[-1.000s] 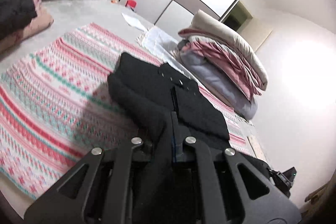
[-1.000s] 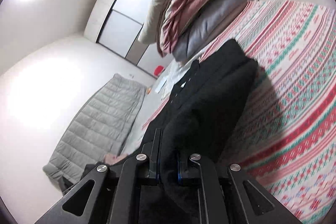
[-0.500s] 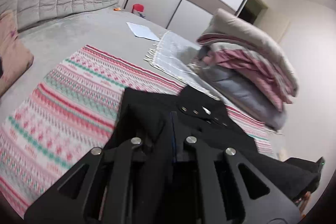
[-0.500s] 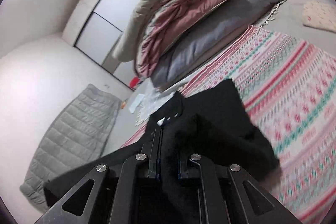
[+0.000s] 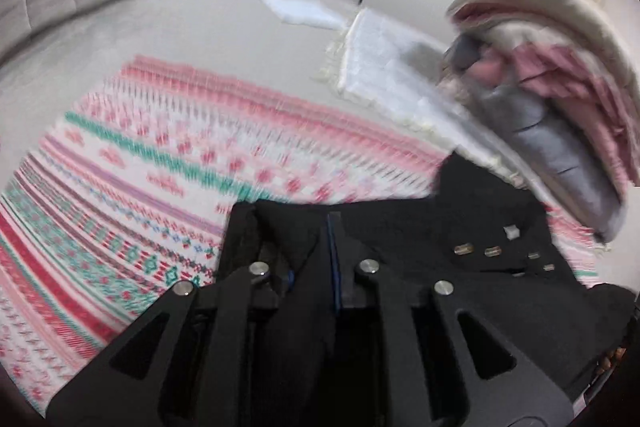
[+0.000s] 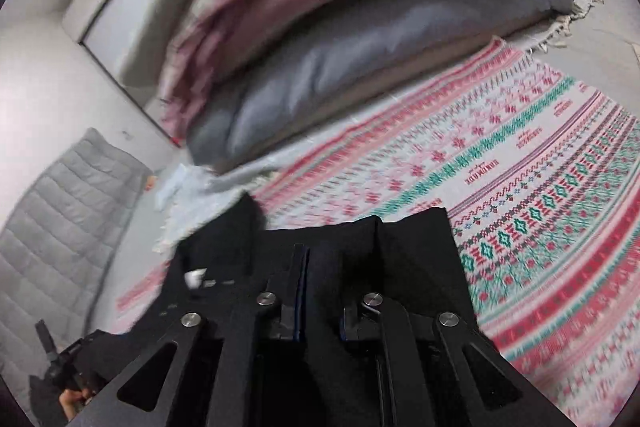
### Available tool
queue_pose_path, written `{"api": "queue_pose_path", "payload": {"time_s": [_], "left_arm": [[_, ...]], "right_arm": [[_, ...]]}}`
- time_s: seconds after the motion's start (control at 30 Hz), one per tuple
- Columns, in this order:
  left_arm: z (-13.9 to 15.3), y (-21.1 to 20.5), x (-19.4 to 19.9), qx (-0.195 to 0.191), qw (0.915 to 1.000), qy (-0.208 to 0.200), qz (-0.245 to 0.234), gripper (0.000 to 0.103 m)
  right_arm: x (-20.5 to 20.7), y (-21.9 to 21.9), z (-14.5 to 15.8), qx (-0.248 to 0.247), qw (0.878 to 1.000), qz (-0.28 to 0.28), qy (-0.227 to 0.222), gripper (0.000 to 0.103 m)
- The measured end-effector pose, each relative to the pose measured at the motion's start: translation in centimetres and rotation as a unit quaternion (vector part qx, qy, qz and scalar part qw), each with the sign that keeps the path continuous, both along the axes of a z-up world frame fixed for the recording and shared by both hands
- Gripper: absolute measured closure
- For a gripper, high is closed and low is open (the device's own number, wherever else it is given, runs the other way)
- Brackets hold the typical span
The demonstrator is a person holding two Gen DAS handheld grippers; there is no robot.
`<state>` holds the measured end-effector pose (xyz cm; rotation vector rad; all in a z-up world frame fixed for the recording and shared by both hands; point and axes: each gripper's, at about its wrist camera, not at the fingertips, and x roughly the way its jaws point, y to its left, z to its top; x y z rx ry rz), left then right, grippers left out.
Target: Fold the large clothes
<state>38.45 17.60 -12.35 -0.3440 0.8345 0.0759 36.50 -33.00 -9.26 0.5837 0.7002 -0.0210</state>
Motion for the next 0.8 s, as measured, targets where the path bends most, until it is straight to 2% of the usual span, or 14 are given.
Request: {"api": "queue_pose_path", "payload": {"time_s": [0.07,0.17,0.23,0.3,0.37,0.47,0.5,0.63,0.73,0.8], "left_arm": [[-2.1,0.1,0.2,-0.005,0.9999,0.009,-0.001,0.084],[-1.4,0.0,-0.8,-0.009,0.9999,-0.006,-0.012,0.081],[-0.5,0.1,-1.6,0.004,0.9996,-0.002,-0.027,0.070],[0.8,0.5,-3.3,0.024,0.9988,-0.006,-0.043,0.040],[1.9,0.9,-5.0,0.038,0.9976,-0.023,-0.053,0.029],[2.9,1.8,-8.4,0.052,0.9943,-0.037,-0.085,0.029],[2.8,1.8,-9.0,0.058,0.9929,-0.035,-0.098,0.028],[1.9,0.9,-11.3,0.110,0.9818,-0.017,-0.154,0.028],[1.0,-0.6,-11.1,0.107,0.9739,-0.009,-0.200,0.028],[0.3,-2.2,-9.7,0.108,0.9707,0.011,-0.215,0.028]], "right_arm": [[1.5,-0.2,-2.4,-0.004,1.000,-0.003,0.029,0.092],[1.8,-0.5,-4.4,0.008,0.999,-0.001,0.039,0.089],[1.2,-0.8,-4.0,0.013,0.999,0.004,0.039,0.086],[0.4,-1.0,-3.1,0.005,0.999,0.017,0.048,0.078],[-0.8,-1.2,-1.8,-0.009,0.998,0.034,0.048,0.071],[-3.9,-1.3,0.7,-0.045,0.997,0.055,0.033,0.046],[-5.2,-1.3,1.3,-0.061,0.996,0.067,0.026,0.043],[-9.1,0.2,2.3,-0.140,0.982,0.124,0.032,0.042],[-10.3,2.3,1.1,-0.180,0.967,0.172,0.056,0.042],[-9.4,4.0,-0.1,-0.200,0.957,0.197,0.079,0.042]]}}
